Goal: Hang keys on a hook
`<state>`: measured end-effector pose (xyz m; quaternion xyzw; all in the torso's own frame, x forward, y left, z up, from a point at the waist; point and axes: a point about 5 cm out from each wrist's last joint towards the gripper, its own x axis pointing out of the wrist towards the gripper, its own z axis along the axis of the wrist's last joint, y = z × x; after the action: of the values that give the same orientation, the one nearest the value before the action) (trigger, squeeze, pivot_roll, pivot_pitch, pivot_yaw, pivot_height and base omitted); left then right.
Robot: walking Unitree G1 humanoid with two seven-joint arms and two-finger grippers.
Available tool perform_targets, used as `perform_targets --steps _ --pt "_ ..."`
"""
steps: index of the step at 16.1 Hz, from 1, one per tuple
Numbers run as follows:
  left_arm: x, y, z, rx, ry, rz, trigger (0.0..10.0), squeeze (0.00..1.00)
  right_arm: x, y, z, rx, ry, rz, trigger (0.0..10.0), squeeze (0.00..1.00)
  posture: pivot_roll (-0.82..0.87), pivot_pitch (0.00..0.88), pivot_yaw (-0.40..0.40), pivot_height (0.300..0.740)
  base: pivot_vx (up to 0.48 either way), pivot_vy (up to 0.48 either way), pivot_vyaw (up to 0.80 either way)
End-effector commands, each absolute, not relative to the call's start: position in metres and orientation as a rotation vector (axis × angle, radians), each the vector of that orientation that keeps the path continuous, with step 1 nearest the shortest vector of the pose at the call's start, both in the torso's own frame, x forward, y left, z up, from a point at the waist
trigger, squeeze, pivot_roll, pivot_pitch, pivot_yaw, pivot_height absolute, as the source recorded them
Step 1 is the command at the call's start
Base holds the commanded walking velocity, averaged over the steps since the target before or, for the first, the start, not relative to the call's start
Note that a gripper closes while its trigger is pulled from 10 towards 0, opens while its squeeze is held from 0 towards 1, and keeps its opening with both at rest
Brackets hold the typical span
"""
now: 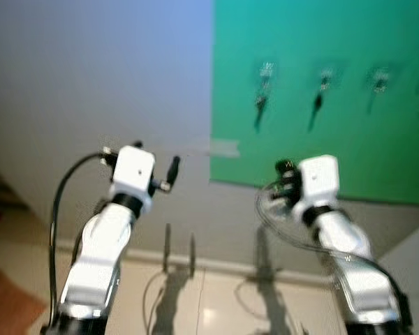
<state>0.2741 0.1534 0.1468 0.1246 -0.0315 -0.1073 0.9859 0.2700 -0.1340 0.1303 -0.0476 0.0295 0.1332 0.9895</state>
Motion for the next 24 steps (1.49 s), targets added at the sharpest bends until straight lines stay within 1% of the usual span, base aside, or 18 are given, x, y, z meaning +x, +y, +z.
perform_targets --steps 1,6,9,16,21,24 --pt "0.276 0.152 0.148 0.256 -0.072 -0.212 10.0 0.00 0.271 -0.137 0.136 -0.111 0.034 0.260 10.0 0.00 -0.03 0.000 0.027 0.718 0.000 -0.401 0.00" --pt "0.276 0.152 0.147 0.257 -0.069 -0.205 10.0 0.00 0.272 -0.139 0.137 -0.112 0.026 0.247 10.0 0.00 -0.03 0.000 0.024 0.718 0.000 -0.439 0.00" --pt "0.277 0.152 0.147 0.258 -0.070 -0.200 10.0 0.00 0.272 -0.137 0.138 -0.119 0.023 0.290 10.0 0.00 -0.02 0.000 0.014 0.718 0.000 -0.439 0.00" --pt "0.277 0.153 0.147 0.260 -0.071 -0.179 10.0 0.00 0.279 -0.138 0.146 -0.123 -0.004 0.311 10.0 0.00 -0.01 0.000 -0.001 0.718 0.000 -0.429 0.00" --pt "0.276 0.153 0.148 0.247 -0.071 -0.184 10.0 0.00 0.283 -0.136 0.153 -0.103 -0.032 0.327 10.0 0.00 0.00 0.000 -0.006 0.718 0.000 0.000 0.00" --pt "0.274 0.148 0.149 0.267 -0.081 -0.238 10.0 0.00 0.288 -0.133 0.162 -0.062 -0.060 0.345 10.0 0.00 0.00 0.000 -0.012 0.718 0.000 0.000 0.00"
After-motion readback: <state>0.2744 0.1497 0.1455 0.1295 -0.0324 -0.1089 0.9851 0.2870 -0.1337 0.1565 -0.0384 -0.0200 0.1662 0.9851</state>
